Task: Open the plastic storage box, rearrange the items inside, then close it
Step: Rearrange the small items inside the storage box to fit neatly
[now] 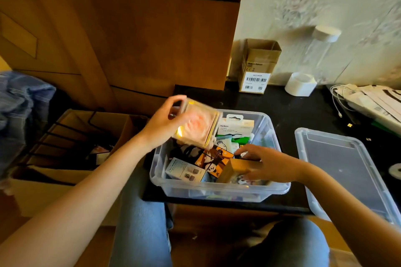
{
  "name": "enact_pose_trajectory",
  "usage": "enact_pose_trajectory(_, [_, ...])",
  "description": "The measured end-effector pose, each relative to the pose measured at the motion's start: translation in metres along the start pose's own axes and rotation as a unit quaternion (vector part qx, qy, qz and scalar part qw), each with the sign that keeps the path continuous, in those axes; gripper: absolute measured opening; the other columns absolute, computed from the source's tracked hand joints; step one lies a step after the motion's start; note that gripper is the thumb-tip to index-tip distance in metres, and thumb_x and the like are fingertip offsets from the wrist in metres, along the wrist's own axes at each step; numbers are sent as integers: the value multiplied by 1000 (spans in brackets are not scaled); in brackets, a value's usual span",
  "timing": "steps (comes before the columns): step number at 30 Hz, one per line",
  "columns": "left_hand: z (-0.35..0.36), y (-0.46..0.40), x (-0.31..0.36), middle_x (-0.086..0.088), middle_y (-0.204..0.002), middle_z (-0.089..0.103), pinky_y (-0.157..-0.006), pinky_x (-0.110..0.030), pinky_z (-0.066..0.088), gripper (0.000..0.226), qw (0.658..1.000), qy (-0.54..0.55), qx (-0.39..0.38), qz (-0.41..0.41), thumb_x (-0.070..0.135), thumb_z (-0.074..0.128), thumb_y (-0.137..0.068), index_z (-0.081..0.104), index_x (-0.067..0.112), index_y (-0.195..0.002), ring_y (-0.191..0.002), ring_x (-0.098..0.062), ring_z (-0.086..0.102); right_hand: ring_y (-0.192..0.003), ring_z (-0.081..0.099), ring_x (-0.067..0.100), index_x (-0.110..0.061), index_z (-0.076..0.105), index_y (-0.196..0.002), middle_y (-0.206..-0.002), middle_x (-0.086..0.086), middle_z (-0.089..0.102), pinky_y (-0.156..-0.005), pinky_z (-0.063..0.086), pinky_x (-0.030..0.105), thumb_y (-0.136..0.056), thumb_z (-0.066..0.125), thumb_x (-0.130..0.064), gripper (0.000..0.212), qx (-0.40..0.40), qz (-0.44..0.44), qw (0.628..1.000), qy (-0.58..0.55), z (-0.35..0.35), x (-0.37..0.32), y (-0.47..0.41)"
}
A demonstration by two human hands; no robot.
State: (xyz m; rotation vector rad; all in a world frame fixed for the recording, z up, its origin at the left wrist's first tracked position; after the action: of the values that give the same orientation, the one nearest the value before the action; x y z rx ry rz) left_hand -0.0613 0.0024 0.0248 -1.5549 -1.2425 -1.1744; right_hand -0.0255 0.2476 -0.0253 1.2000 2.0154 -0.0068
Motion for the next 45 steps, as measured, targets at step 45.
enact_pose_trajectory(45, [71, 23, -50, 14, -79, 50, -57, -20, 35, 28, 841, -478, -239, 85, 27, 75, -75, 47, 30, -76, -73, -5, 51, -78, 57, 6, -23, 57, -110, -95, -17, 57, -66, 42, 9, -79, 69, -32, 35, 367, -25, 928, 51, -19, 7, 36])
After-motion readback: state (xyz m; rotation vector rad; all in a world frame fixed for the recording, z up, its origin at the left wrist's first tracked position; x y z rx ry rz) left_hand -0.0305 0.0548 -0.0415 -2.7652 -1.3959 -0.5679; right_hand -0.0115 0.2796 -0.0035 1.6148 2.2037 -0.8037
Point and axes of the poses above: each hand's wrist, its own y-axis away from the middle knuckle, its own z-axis out of the palm, x = y × z, the point moved 6 cm from there along -y, towards the middle knuckle
